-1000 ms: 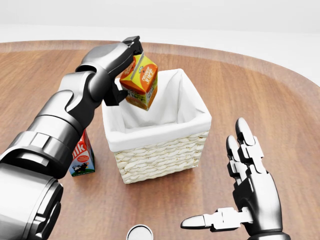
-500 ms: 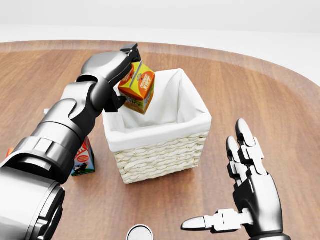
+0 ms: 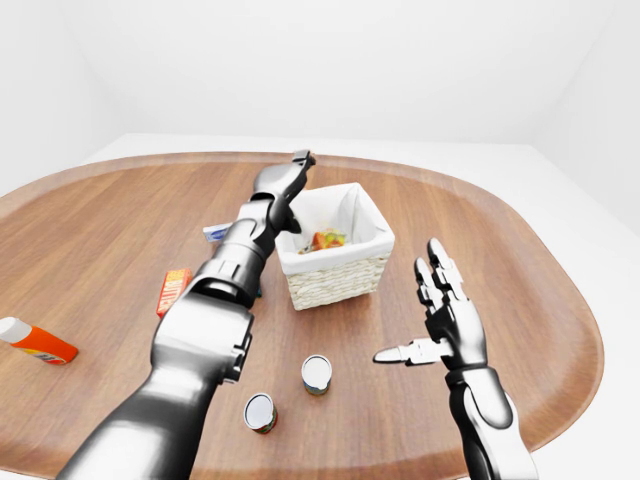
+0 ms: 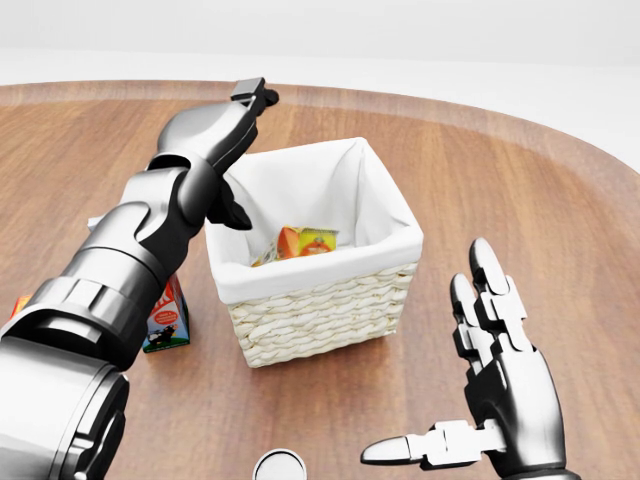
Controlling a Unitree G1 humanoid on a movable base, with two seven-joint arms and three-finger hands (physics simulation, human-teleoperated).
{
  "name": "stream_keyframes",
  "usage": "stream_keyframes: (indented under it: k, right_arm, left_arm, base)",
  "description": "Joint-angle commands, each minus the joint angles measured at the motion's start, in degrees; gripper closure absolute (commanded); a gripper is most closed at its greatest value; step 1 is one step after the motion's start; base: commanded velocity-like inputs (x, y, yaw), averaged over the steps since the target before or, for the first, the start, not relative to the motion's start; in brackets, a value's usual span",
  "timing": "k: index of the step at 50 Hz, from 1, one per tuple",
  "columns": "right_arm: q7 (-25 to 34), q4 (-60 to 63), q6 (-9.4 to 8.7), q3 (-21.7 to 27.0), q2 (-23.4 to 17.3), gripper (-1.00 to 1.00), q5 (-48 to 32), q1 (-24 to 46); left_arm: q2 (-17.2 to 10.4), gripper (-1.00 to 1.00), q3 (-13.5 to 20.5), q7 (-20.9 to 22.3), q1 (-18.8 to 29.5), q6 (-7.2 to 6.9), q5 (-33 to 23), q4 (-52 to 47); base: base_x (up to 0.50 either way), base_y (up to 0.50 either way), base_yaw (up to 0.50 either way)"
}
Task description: Pick up the orange juice, and put it in the basket.
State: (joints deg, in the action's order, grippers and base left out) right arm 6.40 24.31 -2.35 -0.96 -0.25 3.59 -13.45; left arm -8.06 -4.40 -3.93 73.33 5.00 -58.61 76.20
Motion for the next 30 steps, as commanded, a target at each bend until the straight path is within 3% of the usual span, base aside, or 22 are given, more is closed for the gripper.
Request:
stream_keyframes:
  k: [1,11,20,26,30]
  right_arm:
    - [0.0,0.1,-0.08,-0.2,0.0,-1.00,-0.1,0.0]
    - [0.0,-1.1,0.95,-0.4,0.0,-1.00,-0.4,-0.1]
    - [0.0,-1.8,1.47,-0.3,-0.1,-1.00,-0.2,-0.1]
    - [-0.2,-2.3,1.70,-0.3,0.0,-1.00,-0.3,0.1]
    - [-0.2,-2.8,1.82,-0.1,0.0,-1.00,-0.2,0.3]
  left_arm:
    - [0.2,-1.00,1.2,-0.4,0.7,0.00,1.6,-0.9]
    - [0.4,-1.00,2.0,2.4,0.9,0.00,5.8,-2.1]
    - [0.1,-1.00,2.3,2.5,-1.2,0.00,8.6,-2.0]
    - [-0.7,-1.00,4.2,6.5,-2.0,0.00,15.4,-2.7]
    - [-1.8,-1.00,6.1,12.0,-1.9,0.00,23.3,-3.8]
  base:
    - [0.00,0.00,0.00]
    - [0.00,0.00,0.00]
    - [0.00,0.00,0.00]
    - [0.00,0.00,0.00]
    - [0.00,0.00,0.00]
